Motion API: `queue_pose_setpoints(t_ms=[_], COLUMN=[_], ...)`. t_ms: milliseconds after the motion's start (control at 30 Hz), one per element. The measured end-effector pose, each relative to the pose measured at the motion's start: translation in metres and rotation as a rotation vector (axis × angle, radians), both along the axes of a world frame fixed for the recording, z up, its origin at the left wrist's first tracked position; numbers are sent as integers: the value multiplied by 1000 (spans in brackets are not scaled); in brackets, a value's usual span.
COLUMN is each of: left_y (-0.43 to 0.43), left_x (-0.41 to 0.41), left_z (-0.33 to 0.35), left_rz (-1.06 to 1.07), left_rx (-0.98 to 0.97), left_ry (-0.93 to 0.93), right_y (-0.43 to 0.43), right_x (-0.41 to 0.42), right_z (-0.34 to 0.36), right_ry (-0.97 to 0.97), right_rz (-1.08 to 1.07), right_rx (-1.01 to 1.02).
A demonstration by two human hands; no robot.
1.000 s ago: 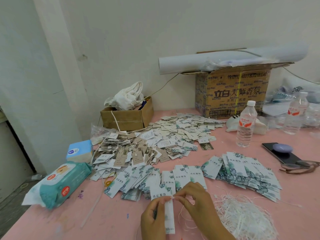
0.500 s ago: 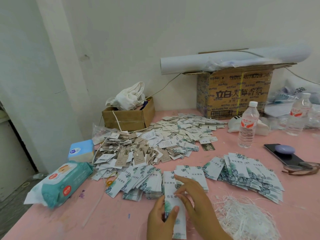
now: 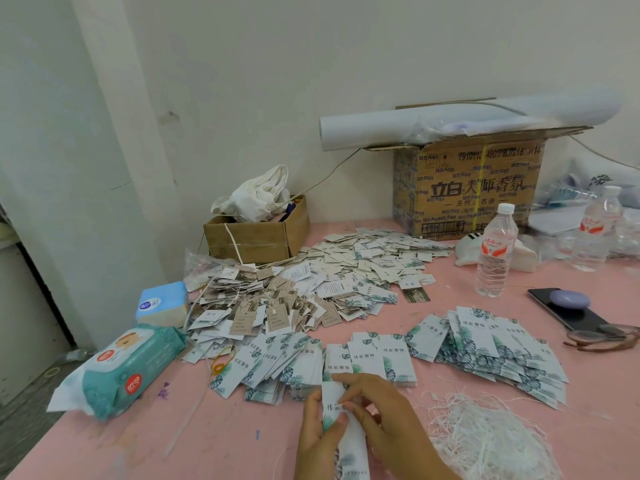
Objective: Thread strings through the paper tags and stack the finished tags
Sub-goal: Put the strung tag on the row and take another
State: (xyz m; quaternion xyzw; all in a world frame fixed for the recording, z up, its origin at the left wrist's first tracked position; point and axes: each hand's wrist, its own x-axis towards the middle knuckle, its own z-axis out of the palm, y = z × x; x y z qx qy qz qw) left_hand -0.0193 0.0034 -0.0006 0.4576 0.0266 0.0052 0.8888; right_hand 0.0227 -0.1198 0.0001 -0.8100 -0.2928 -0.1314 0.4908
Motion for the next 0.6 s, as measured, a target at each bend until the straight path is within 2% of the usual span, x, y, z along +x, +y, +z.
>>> queue_pose_setpoints(t_ms=[133, 300, 500, 600], left_y=[-1, 0, 1, 2], left_x=[-1, -2, -6, -7], left_z=[3, 4, 6, 8], left_rz=[-33, -12, -10, -31], left_rx=[-16, 53, 183, 181], left_ry=[41, 81, 62, 46], right_y=[-1, 1, -2, -3], right_x=[1, 0, 5, 7], right_z=[-3, 1, 6, 7], right_ry=[-9, -98, 161, 227], right_rz=[-10, -112, -155, -169], right_rx=[-7, 116, 418, 450])
